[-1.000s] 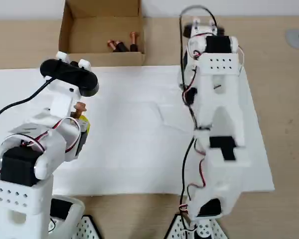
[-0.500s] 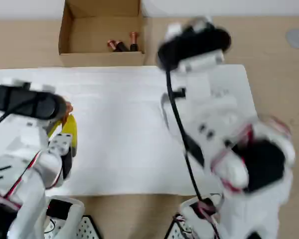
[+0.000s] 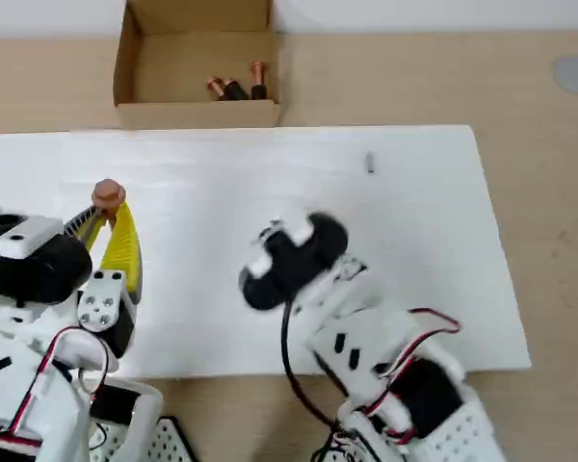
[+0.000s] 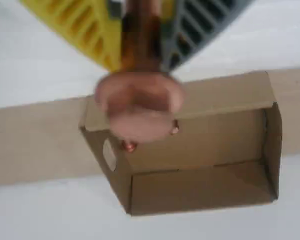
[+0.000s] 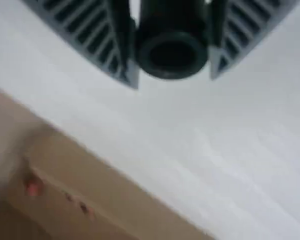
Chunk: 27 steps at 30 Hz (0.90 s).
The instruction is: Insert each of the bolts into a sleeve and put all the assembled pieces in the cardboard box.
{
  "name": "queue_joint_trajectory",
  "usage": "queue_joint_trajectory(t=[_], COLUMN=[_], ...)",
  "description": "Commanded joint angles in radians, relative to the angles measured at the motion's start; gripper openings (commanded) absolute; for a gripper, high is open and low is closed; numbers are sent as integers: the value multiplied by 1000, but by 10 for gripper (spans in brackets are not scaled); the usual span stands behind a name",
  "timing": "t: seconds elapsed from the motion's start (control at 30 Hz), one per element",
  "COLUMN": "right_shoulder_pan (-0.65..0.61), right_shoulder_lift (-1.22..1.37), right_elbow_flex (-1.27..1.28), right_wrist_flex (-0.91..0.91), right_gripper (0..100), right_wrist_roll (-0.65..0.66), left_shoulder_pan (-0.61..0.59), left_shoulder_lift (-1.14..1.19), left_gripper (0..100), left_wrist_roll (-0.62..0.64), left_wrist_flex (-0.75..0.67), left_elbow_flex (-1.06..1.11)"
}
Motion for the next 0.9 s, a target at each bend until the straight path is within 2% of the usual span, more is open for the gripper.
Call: queue_joint_trajectory(t=[0.0,0.2,0.33,0.4,0.6,0.87], right_shoulder_pan=[-41,-96,-154,-174,-185,-185], right_shoulder_lift=[-111,-142,-142,-142,-142,-150], right_elbow_flex=[125,171,171,173,171,165], right_wrist_flex=[-186,-331,-338,-338,-338,-338], right_gripper=[9,9,9,9,9,9], right_wrist_roll=[12,-101,-166,-196,-241,-239], left_shoulder_pan=[6,9,11,41,270,296], left_shoulder_lift=[-22,-44,-39,-38,-36,-35], left_gripper=[9,9,13,13,12,12], left_wrist_roll=[86,324,405,422,423,423], left_wrist_flex=[-75,-210,-279,-304,-384,-374], left_elbow_flex=[35,75,86,86,129,149])
